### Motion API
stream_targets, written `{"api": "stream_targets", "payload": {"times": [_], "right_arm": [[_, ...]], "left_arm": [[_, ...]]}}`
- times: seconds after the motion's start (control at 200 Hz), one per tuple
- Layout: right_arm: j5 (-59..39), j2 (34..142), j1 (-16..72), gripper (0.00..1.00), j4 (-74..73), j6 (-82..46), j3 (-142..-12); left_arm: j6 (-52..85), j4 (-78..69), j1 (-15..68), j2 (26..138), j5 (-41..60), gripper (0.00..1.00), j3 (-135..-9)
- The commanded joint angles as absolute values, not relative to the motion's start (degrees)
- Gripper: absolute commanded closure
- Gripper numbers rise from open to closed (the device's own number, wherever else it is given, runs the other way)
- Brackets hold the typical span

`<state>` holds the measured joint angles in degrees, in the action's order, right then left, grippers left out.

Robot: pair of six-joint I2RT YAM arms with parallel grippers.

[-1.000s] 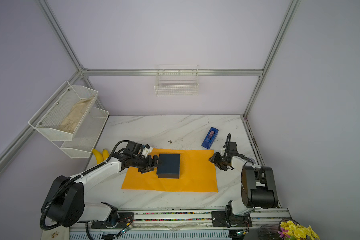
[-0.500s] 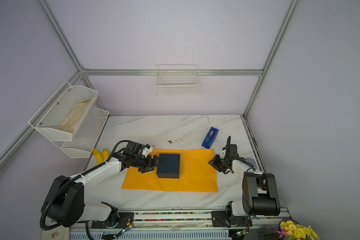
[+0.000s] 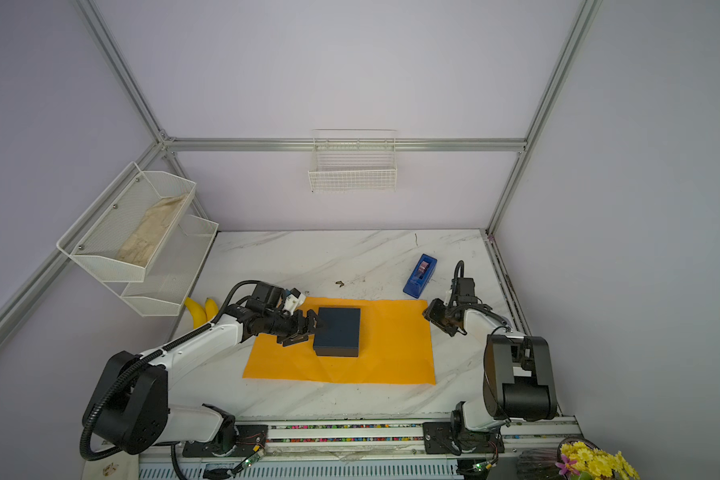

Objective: Wrap the gift box in paper

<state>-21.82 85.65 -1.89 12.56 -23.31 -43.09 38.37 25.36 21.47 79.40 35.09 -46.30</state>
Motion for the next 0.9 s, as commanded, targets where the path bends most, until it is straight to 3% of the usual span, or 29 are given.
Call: {"api": "stream_targets", "payload": {"times": [0.0,0.31,0.895], "right_arm": [[-21.3,88.7,-1.9,0.45,13.2,-21.1,-44.3],[-34.5,96.9,-1.9,0.46,7.1,-20.8,-43.7],[-34.0,104.2,-2.2,0.48,-3.8,-21.6,-47.5]], "left_arm": [[38.1,24.6,21.1,78.7,35.6,0.08,-50.4],[38.0,24.9,21.1,78.9,35.5,0.08,-50.7],[37.7,25.6,21.0,78.6,35.0,0.08,-50.5]]}}
